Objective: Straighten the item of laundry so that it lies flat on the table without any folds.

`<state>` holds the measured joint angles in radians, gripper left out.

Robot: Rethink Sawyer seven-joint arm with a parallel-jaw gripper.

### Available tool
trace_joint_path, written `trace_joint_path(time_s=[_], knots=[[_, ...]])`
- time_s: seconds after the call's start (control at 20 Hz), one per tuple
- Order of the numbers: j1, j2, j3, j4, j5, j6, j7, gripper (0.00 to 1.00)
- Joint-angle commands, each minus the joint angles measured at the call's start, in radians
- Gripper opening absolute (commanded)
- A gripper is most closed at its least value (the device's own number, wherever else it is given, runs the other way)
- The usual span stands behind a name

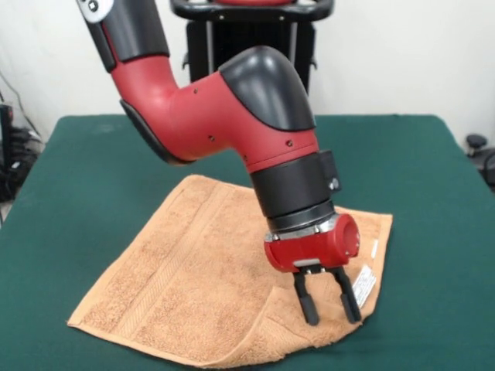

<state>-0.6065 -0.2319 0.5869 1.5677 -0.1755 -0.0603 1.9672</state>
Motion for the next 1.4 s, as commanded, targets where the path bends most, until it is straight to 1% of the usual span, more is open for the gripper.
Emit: trace_joint_path(time_s=[0.05,0.1,0.15,0.2,0.25,0.5,0.65,0.85,1.0,1.05,1.1,1.2,1.25,1.3,1.35,1.4], knots=[[0.059,-0.034,-0.033,-0.043,0.033,0.161,0.064,1.00],[0.059,-0.056,-0.033,-0.027,0.038,0.165,0.075,1.00],[0.044,-0.105,-0.029,0.017,0.039,0.170,0.089,1.00],[0.045,-0.103,-0.030,0.013,0.039,0.171,0.089,1.00],[0.031,-0.125,-0.024,0.037,0.036,0.173,0.094,1.00],[0.056,-0.098,-0.037,0.011,0.036,0.162,0.104,1.00],[0.066,-0.099,-0.042,0.012,0.043,0.160,0.112,1.00],[0.060,-0.122,-0.041,0.024,0.055,0.180,0.115,1.00],[0.057,-0.101,-0.042,0.008,0.054,0.181,0.104,1.00],[-0.018,-0.172,-0.014,0.049,0.054,0.234,0.083,1.00],[-0.033,-0.172,-0.009,0.051,0.049,0.241,0.073,1.00],[-0.042,-0.198,-0.003,0.122,0.029,0.206,0.091,1.00],[-0.050,-0.218,0.008,0.110,0.042,0.245,0.079,1.00],[-0.067,-0.220,0.015,0.117,0.036,0.254,0.068,1.00],[-0.082,-0.242,0.024,0.138,0.037,0.266,0.066,1.00],[-0.101,-0.240,0.032,0.147,0.028,0.270,0.054,1.00]])
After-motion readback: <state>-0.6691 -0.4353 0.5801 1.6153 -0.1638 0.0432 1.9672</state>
